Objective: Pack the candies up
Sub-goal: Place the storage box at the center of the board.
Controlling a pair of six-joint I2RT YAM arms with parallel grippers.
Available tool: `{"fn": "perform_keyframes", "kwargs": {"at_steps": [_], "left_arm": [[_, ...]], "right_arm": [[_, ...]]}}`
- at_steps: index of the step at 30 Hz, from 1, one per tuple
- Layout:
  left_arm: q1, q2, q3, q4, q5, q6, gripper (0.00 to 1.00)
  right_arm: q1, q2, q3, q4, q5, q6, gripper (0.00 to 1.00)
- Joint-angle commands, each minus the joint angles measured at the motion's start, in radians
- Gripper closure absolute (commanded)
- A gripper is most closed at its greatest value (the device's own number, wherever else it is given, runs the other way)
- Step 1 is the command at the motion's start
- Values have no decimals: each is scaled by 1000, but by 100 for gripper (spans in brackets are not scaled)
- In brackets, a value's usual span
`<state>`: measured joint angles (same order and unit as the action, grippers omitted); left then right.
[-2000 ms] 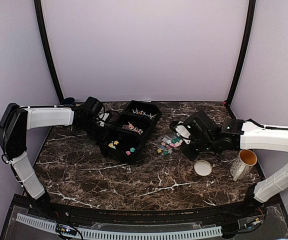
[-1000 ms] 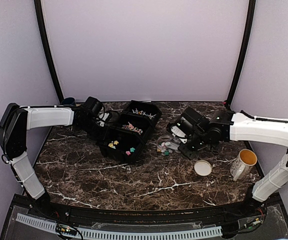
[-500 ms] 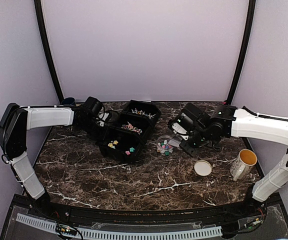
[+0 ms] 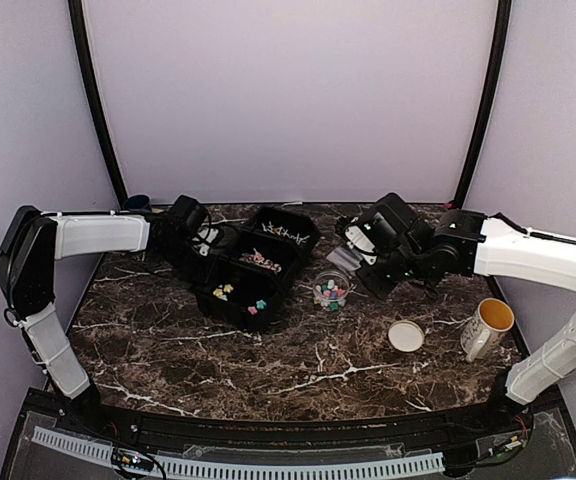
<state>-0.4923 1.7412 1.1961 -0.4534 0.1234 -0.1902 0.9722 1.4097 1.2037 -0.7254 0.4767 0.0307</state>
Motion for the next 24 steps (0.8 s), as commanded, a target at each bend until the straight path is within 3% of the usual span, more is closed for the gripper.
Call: {"fn": "perform_keyframes", "kwargs": {"at_steps": [1,13,20,24], "left_arm": [[-18,-31,53,79,7,0,100],[-20,-78,-94,113,38,-78,99],[-20,-105,-150,100,19,-84,92],[-21,-114,-162,86,17,-80,82]], "right_arm": [[-6,-23,-12,105,24,-25,100],[-6,-95,-90,194,2,-59,100],[-6,-146,-127,233,-5,-68,100],[-6,-155,-131,241,-4,-75,100]]}}
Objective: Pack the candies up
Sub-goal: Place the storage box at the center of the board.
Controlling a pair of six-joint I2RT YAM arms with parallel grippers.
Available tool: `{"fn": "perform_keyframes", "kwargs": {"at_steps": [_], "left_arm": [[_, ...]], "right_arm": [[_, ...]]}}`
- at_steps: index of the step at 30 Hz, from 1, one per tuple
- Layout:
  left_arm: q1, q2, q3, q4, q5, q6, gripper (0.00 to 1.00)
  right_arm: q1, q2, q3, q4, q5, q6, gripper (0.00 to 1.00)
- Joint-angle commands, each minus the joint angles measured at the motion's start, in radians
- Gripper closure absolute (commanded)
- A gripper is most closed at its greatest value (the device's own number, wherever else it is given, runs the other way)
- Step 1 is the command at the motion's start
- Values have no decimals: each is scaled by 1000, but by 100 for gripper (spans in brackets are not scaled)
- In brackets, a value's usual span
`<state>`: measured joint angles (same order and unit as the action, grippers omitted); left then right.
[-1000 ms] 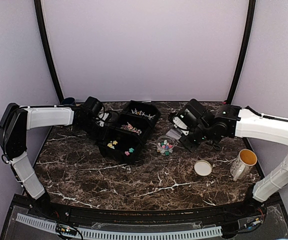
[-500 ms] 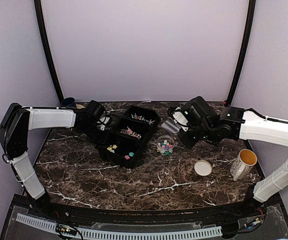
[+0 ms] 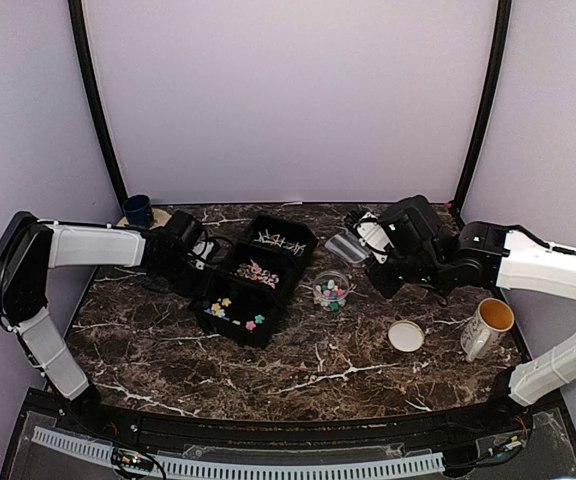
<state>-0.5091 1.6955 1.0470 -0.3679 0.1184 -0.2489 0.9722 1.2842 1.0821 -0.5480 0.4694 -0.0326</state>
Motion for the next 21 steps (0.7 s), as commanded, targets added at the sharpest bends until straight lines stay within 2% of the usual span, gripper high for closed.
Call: {"fn": "perform_keyframes", "kwargs": {"at_steps": [1,9,12,17,21], "left_arm": [[-4,-71,-15,-2,20,-20,80],[-5,-136,-10,-54,32,-17,61],[-4,-179,11,-64,32,-9,49],[-5,-183,106,-96,20,34,27],[-4,-103,214,-114,-8,75,18]], "right_arm": [[-6,-31,-11,65,2,-13,100],[-6,-50,-25,94,-10,-18,100],[-6,-65,-46,126,-25,-27,100],[-6,-98,-76,185,-66,-45,100],[-6,-109,-92,205,-72,-55,100]]}}
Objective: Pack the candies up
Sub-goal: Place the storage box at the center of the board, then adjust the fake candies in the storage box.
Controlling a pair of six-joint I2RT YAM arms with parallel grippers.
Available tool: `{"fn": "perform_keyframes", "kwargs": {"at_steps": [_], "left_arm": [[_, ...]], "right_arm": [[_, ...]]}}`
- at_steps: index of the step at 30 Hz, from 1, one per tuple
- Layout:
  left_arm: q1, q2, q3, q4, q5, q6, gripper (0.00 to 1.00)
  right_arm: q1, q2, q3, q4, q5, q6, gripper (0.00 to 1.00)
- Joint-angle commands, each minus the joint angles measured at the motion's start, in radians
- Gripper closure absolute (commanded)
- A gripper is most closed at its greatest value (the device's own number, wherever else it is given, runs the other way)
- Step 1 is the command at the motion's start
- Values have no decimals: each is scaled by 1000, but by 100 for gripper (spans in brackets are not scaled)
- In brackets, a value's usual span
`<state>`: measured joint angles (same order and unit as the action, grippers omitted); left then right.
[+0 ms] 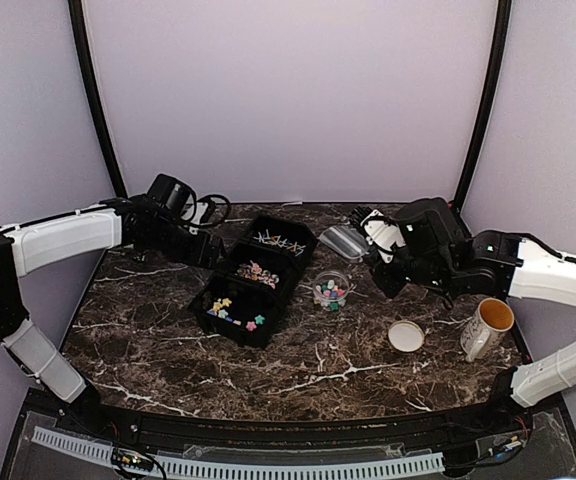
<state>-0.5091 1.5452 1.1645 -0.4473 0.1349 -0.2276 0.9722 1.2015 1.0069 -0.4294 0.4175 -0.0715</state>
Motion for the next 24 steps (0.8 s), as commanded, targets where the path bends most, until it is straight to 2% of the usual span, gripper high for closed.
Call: {"fn": "perform_keyframes", "kwargs": {"at_steps": [1,5,16,20,24], "left_arm": [[-3,69,127,-35,-23,62,16],[0,164,198,-27,-9,80,9],[79,358,324,-17,81,114,4],[80,417,357,-44,67,129,11],[80,463,377,-55,55,130,26]], "right_arm": [[-5,-26,-17,87,-21,-16,100],[-6,-38,-23,90,-28,-15,100],[-6,-60,-29,98,-38,-14,100],[-7,-66,-35,102,-36,-12,100],[-6,-69,-39,103,-58,-13,100]]}}
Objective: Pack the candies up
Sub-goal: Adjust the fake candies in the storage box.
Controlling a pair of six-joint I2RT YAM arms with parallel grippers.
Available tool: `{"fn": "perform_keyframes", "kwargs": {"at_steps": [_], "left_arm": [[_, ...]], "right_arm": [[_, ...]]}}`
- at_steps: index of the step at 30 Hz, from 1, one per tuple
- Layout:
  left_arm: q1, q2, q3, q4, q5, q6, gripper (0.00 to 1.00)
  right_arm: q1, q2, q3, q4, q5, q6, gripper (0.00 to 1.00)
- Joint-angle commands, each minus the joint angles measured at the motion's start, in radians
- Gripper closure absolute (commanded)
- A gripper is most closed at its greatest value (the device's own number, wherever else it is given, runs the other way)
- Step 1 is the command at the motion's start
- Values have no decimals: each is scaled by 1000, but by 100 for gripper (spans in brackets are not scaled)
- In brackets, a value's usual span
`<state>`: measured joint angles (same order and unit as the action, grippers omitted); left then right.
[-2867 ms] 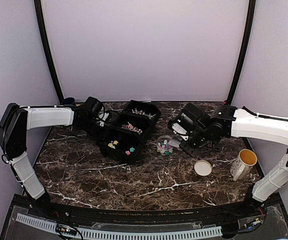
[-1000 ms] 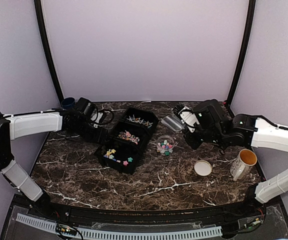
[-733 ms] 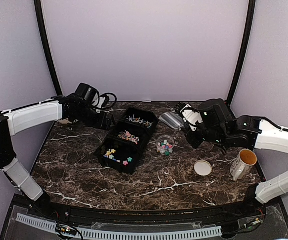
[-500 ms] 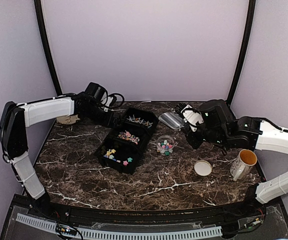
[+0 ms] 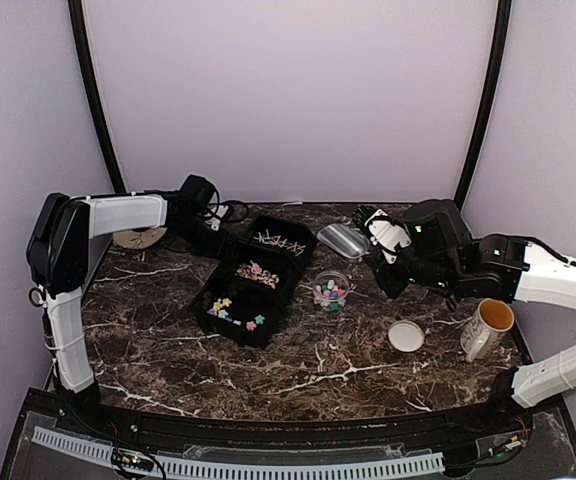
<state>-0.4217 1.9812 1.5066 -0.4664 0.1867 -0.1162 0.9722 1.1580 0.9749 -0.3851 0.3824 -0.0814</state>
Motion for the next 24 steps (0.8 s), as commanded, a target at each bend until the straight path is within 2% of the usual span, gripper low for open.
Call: {"fn": "perform_keyframes", "kwargs": {"at_steps": [1,5,13,17,24], "left_arm": [[-7,33,38,-36,3,17,29],[-8,38,48,-48,-19,15,34],[-9,48,71,-71,-34,21,56],[-9,51,73,-78,-16,23,59],[-12,70,74,-81,0,20,57]], "right_arm": [[-6,-25,-7,59,-26,-3,100],[-6,-24,-11,58,-28,-2,100],[-6,-10,-5,58,-32,-6,100],[-7,-3,4,44,-34,-6,100],[-6,4,28,34,-42,-6,100]]}}
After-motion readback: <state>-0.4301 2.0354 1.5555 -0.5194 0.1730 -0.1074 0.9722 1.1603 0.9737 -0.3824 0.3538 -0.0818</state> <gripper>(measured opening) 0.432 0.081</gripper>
